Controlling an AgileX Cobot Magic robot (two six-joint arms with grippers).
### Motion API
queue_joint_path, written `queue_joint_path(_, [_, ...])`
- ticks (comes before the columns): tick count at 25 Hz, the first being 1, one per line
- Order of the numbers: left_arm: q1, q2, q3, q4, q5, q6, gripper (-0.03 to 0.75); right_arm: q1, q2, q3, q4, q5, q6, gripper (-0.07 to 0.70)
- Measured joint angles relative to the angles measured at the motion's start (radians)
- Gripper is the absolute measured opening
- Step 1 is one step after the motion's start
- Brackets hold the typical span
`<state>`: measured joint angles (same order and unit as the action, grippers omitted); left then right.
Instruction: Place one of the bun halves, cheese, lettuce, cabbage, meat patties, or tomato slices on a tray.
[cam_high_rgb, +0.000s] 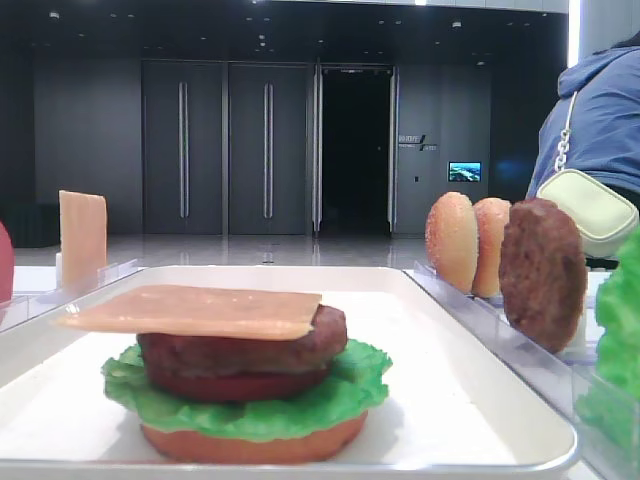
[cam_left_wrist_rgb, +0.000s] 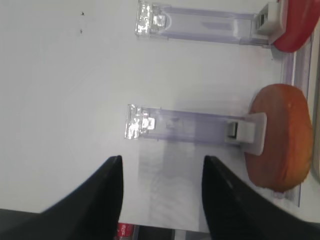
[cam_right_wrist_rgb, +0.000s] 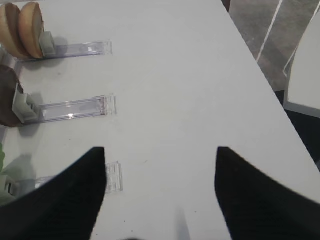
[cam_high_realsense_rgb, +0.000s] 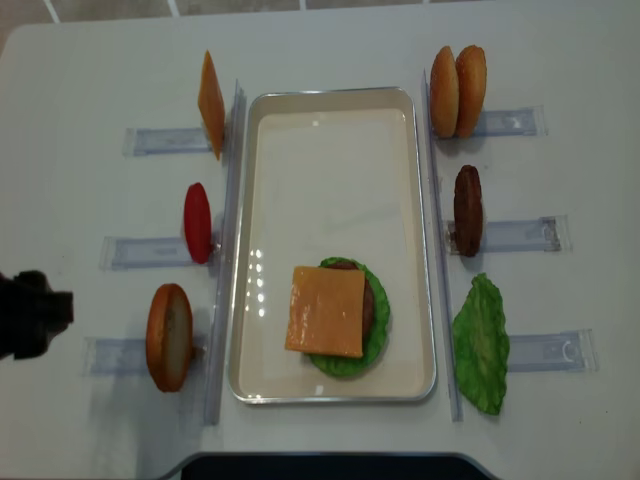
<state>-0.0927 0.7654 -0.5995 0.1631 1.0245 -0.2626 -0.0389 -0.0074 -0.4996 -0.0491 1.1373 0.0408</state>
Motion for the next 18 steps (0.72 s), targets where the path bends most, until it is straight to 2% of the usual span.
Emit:
queue_joint_path(6, [0.000,-0.246,0.093,-0.007,0.064,0.012,0.391,0.000,0.000,0.000,0.000,0.000,0.000,0.472])
queue_joint_path(11, [0.000,-0.442,0.122,-0.015,0.082,0.019,0.391,0.000,0.000,0.000,0.000,0.000,0.000,0.472])
queue_joint_path(18, [0.000,-0.685,0.122,-0.063,0.085,0.086,0.391,0.000,0.000,0.000,0.000,0.000,0.000,0.472])
